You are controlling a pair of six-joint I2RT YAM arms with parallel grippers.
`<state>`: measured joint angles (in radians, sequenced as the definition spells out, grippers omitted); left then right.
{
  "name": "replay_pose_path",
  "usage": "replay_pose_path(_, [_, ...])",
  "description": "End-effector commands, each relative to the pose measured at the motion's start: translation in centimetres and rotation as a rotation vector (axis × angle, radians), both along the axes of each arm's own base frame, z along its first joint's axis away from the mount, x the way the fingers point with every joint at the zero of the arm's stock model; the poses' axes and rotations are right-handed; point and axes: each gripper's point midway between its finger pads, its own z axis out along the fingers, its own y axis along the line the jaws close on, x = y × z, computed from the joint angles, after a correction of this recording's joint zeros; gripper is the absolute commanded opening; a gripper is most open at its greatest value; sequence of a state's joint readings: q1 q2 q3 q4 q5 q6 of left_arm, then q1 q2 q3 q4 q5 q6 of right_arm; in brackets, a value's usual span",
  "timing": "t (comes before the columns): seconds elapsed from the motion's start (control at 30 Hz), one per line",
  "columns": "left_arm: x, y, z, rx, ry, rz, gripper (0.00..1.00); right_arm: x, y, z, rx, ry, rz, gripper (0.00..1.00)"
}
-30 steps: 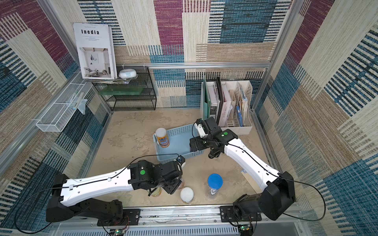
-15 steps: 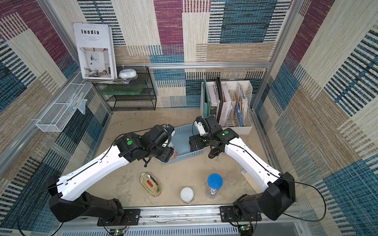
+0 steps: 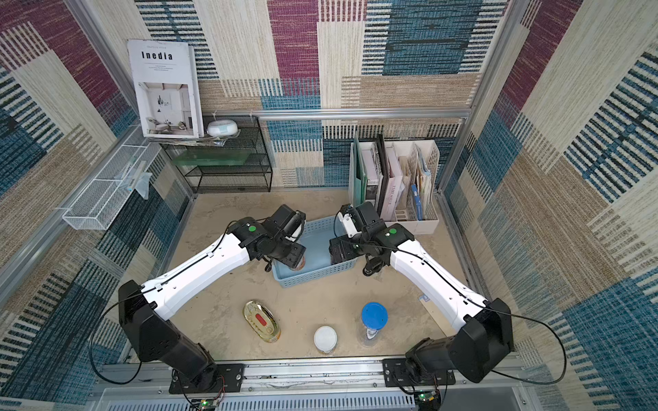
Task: Put the canned food in the basket
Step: Place the canned food in the basket, then adjust the basket at the center of the board.
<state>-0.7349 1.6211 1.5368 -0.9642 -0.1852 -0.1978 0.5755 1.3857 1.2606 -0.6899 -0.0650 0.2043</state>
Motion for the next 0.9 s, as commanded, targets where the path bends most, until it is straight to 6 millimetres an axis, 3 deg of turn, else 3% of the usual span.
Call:
replay_pose_path(0.0, [0.8, -0.1, -0.7, -0.012, -0.030, 0.007, 0.35, 0.1, 0.3, -0.1, 0.005, -0.011, 0.018, 0.99])
replay_pose_path(0.27, [-0.1, 3.9, -4.2, 0.059, 0.044, 0.078, 0.35, -0.1, 0.8, -0.6, 0.021, 0.008, 0.035, 0.99])
replay_pose_path(0.7, [-0.2, 9.7, -4.6, 0.151, 0.063, 0.147, 0.34, -0.5, 1.2, -1.6, 0.039, 0.042, 0.044, 0.99])
replay_pose_path(0.87, [-0.3, 9.8, -4.7, 0.138, 0.075, 0.134, 0.34, -0.5, 1.3, -2.1, 0.041, 0.052, 0.045, 0.99])
